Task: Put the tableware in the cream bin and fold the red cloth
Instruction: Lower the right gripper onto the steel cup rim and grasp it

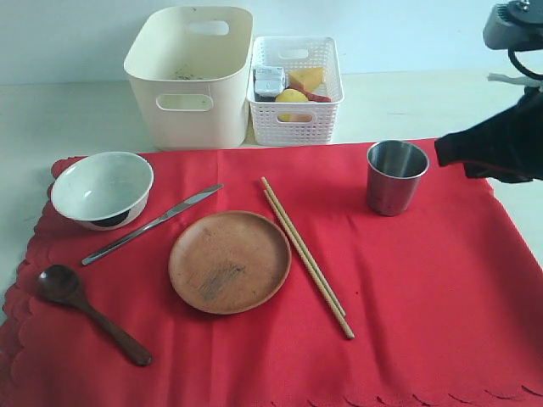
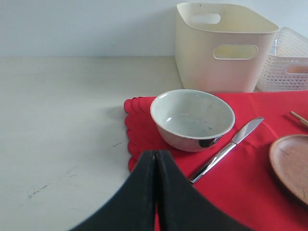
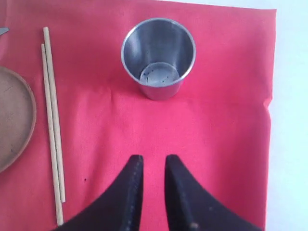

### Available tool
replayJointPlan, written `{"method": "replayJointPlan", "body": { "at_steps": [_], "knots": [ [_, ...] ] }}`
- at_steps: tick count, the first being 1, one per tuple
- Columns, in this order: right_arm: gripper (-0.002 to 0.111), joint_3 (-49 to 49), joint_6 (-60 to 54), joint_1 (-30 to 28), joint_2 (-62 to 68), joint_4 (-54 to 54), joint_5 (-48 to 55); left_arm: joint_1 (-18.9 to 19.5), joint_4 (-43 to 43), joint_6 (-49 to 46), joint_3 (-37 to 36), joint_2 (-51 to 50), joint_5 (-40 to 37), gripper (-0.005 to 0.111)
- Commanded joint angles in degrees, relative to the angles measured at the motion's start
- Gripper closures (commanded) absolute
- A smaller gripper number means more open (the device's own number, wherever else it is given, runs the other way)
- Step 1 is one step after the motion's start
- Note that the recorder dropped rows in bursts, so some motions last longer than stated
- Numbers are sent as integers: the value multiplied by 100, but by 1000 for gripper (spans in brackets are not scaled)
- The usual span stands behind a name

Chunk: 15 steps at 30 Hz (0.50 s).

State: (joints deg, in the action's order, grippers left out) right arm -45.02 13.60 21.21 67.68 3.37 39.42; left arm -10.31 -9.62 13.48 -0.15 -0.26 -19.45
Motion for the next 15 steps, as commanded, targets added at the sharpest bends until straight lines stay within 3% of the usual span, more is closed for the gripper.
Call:
{"method": "replayJointPlan", "body": {
  "at_steps": [1, 15],
  "knots": [
    [82, -480, -193, -23, 375, 70, -8, -35, -17, 23, 15, 26, 66, 105],
    [62, -1314, -345, -37, 1112, 70, -11, -35, -17, 23, 15, 26, 66, 105]
  ]
}}
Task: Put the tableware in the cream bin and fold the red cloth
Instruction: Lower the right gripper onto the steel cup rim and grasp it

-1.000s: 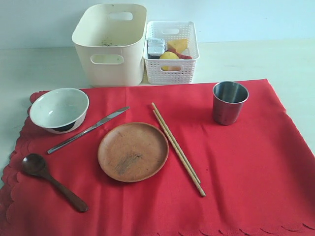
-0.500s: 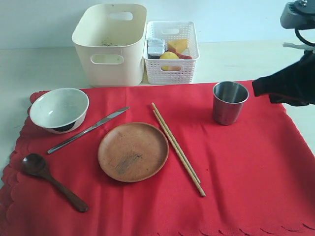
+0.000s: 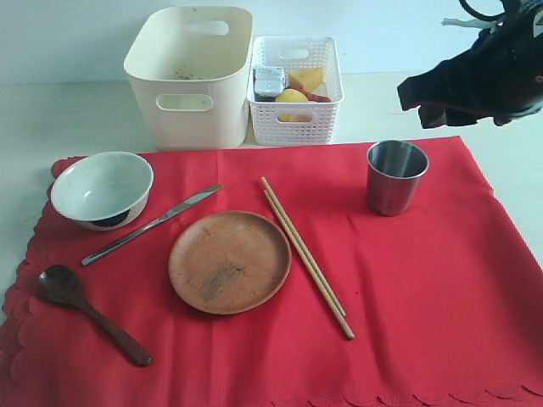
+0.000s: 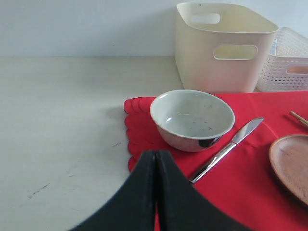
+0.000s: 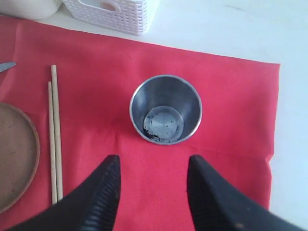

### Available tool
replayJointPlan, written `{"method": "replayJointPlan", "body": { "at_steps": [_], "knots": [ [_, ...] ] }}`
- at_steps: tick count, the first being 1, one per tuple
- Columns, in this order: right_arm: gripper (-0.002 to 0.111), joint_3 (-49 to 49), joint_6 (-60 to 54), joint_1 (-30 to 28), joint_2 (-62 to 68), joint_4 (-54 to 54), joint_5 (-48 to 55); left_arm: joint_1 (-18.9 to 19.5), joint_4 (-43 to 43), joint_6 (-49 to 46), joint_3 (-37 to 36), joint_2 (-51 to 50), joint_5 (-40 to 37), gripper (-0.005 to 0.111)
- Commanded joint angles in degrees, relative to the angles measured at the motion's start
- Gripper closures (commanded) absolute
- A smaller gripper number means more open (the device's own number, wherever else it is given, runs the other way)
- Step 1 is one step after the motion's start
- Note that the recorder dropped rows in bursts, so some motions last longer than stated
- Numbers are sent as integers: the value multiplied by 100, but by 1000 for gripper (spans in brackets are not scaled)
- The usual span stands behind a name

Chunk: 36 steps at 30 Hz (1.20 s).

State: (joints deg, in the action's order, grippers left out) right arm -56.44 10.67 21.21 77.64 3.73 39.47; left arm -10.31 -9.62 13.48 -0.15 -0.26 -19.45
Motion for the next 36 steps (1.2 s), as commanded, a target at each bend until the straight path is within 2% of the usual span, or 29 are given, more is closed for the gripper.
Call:
{"method": "replayJointPlan", "body": {
  "at_steps": [1, 11, 15, 18, 36],
  "knots": [
    [61, -249, -52, -37, 202, 35, -16, -35, -17, 23, 15, 26, 66, 105],
    [48, -957, -52, -125, 1422, 184, 98, -35, -17, 23, 15, 26, 66, 105],
    [48, -1042, -65, -521, 1688, -15, 108, -35, -17, 23, 15, 26, 66, 105],
    [48, -1042, -560, -823, 1939, -516, 75, -35, -17, 23, 15, 26, 66, 105],
    [48, -1042, -477, -902, 3001, -504, -484, -35, -17, 23, 15, 26, 66, 105]
  ]
}}
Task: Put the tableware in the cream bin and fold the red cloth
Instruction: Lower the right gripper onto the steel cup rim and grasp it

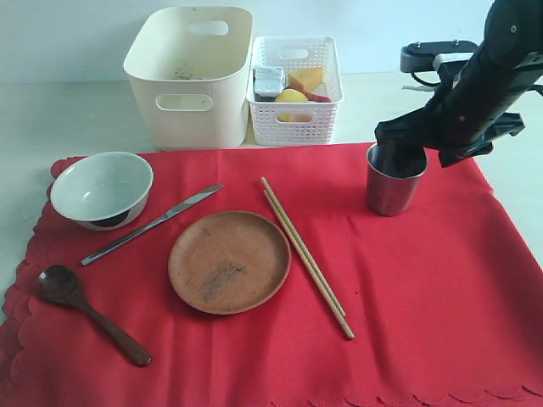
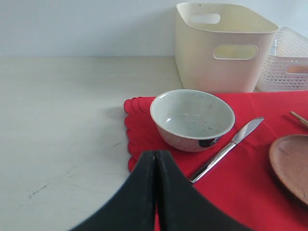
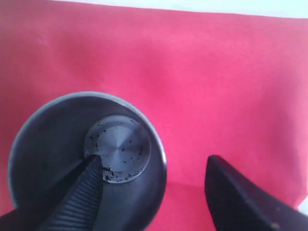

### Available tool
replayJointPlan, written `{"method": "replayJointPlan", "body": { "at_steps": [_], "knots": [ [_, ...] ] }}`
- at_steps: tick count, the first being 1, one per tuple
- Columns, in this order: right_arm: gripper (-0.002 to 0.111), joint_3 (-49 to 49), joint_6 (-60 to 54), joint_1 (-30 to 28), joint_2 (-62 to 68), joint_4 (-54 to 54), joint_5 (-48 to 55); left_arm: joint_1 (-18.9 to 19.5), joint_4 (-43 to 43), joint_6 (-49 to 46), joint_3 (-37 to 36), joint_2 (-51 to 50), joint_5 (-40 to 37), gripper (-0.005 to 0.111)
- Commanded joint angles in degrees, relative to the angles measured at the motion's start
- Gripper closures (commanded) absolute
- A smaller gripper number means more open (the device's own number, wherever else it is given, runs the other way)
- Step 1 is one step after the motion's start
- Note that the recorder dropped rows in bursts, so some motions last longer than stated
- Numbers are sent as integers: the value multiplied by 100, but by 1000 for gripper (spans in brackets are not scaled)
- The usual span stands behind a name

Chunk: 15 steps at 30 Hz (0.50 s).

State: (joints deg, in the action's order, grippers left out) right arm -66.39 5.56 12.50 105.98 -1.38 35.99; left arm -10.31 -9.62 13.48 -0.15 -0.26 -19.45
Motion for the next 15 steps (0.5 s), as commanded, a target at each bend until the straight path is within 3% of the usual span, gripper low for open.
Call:
{"method": "replayJointPlan", "body": {
  "at_steps": [1, 8, 11, 15],
  "knots": [
    [48, -47, 62, -32, 212, 7, -149, -35, -17, 23, 15, 26, 66, 105],
    [50, -47, 256, -32, 465, 7, -196, -35, -17, 23, 15, 26, 66, 105],
    [59, -47, 256, -32, 475, 7, -196, -35, -17, 23, 15, 26, 66, 105],
    [81, -47, 256, -32, 475, 19, -169, -35, -17, 23, 15, 26, 66, 105]
  ]
}}
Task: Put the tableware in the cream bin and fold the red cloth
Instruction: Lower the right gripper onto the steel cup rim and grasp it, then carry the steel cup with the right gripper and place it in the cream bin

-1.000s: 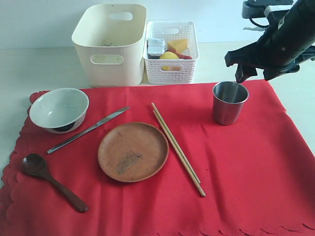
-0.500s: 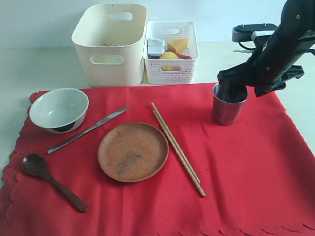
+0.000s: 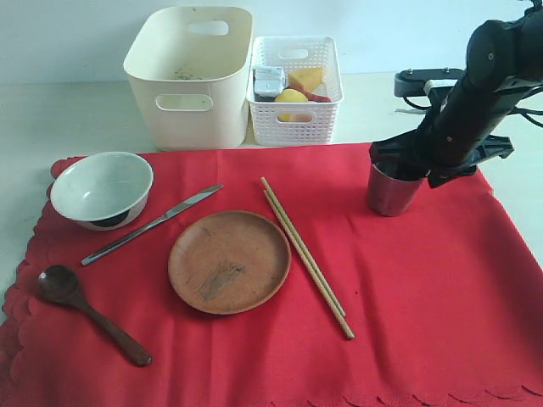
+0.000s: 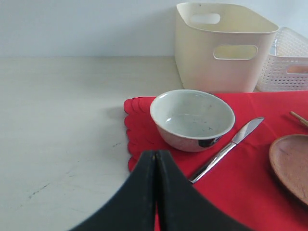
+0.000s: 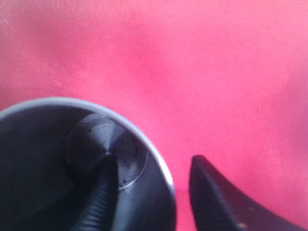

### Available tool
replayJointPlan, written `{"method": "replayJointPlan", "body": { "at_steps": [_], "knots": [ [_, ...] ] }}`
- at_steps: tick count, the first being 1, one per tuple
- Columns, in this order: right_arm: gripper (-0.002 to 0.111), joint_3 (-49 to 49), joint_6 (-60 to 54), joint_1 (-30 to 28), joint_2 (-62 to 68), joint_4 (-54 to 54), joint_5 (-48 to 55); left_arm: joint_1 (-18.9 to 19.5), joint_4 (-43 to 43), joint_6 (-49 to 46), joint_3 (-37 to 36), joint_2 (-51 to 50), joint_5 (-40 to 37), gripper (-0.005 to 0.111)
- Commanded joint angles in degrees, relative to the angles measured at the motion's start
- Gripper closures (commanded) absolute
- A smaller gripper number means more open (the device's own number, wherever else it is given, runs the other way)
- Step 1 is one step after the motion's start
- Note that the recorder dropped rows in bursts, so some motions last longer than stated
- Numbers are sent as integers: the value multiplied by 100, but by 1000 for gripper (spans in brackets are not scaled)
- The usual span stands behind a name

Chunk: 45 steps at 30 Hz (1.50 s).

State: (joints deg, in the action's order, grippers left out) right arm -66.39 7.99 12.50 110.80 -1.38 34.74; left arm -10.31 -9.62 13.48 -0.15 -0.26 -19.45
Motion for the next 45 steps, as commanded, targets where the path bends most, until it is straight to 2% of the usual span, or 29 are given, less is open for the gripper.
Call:
{"method": "replayJointPlan", "body": {
  "at_steps": [1, 5, 17, 29, 37, 40, 45],
  "knots": [
    [88, -47, 13, -32, -8, 19, -28, -35, -17, 23, 15, 26, 66, 105],
    [108, -47, 13, -32, -112, 19, 115, -35, -17, 23, 15, 26, 66, 105],
    [108, -47, -164, -19, -1269, -168, 240, -35, -17, 23, 15, 26, 66, 105],
    [108, 40, -1732, -19, -2274, -1980, 569, -35, -17, 23, 15, 26, 66, 105],
    [108, 40, -3467, -19, -2509, -3915, 654, -35, -17, 23, 15, 26, 66, 105],
    [108, 29, -4067, 118, -2509, -4574, 615, -35, -17, 23, 15, 26, 66, 105],
    [108, -374, -4182, 641, -2331, -4590, 440, -35, -17, 23, 15, 26, 66, 105]
  ]
}}
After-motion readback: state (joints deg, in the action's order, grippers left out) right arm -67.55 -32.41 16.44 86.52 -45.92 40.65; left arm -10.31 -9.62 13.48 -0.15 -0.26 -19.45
